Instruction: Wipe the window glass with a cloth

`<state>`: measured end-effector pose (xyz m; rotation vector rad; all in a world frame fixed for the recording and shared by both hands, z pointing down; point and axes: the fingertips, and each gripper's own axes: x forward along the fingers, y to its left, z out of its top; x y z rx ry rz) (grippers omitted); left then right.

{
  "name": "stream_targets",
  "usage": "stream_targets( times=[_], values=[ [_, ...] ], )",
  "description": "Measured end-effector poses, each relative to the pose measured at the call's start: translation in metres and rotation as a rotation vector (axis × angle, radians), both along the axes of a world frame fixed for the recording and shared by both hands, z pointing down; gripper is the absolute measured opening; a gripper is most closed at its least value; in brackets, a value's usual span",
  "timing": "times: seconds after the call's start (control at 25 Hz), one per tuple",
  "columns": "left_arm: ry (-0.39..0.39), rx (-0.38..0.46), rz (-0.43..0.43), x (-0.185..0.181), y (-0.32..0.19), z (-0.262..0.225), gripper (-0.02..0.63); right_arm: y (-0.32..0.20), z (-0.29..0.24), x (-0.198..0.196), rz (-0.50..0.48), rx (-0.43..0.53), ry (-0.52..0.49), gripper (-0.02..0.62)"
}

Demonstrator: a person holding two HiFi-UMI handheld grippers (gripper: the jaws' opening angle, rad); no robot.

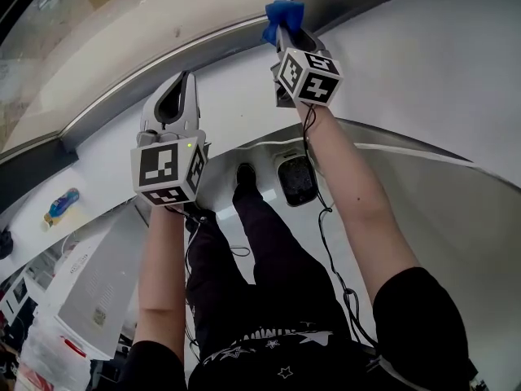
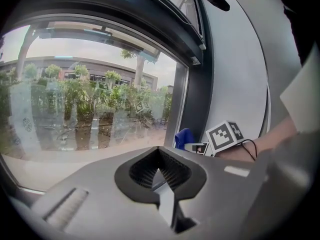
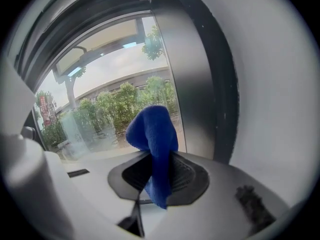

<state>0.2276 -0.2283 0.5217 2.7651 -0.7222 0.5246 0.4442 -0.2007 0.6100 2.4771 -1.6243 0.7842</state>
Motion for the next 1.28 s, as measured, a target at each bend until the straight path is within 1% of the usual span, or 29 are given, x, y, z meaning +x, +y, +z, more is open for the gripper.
stream_targets(
  times=[0.16,0.24,0.32,0.4,0.6,0.72,0.84,0.92,1.0,1.12,1.28],
  values=[
    [0.015,-0.004,-0.034,-0.027,-0.001,-0.001,0.009,-0.004,-0.005,-0.030,-0.047,-0.004,0.012,0.077],
    [0.017,-0.004,-0.061,-0.048,-0.005,-0.001,0.009,-0.010,-0.006,-0.056,-0.089,-0.012,0.016,0.077],
    [0.017,-0.003,-0.101,-0.077,-0.012,-0.002,0.008,-0.022,-0.006,-0.091,-0.144,-0.020,0.015,0.077],
    [0.011,-0.005,-0.148,-0.115,-0.019,-0.002,0.009,-0.036,-0.003,-0.138,-0.212,-0.031,0.005,0.077],
    [-0.017,0.001,-0.255,-0.223,-0.046,0.004,0.009,-0.082,0.014,-0.278,-0.400,-0.052,-0.024,0.077],
    [-0.037,0.016,-0.314,-0.288,-0.069,0.012,0.009,-0.116,0.020,-0.359,-0.520,-0.055,0.001,0.077],
    [-0.053,0.000,-0.376,-0.354,-0.089,0.026,0.009,-0.146,0.027,-0.438,-0.624,-0.055,0.013,0.077],
    [-0.070,-0.009,-0.401,-0.393,-0.101,0.036,0.008,-0.165,0.034,-0.486,-0.682,-0.055,0.008,0.077],
    [-0.078,-0.017,-0.415,-0.425,-0.111,0.046,0.009,-0.183,0.044,-0.529,-0.721,-0.055,0.003,0.077],
    [-0.079,-0.030,-0.431,-0.462,-0.122,0.060,0.009,-0.209,0.062,-0.582,-0.755,-0.059,-0.007,0.077],
    [-0.082,-0.031,-0.462,-0.497,-0.142,0.077,0.009,-0.245,0.083,-0.628,-0.752,-0.062,-0.013,0.077]
  ],
)
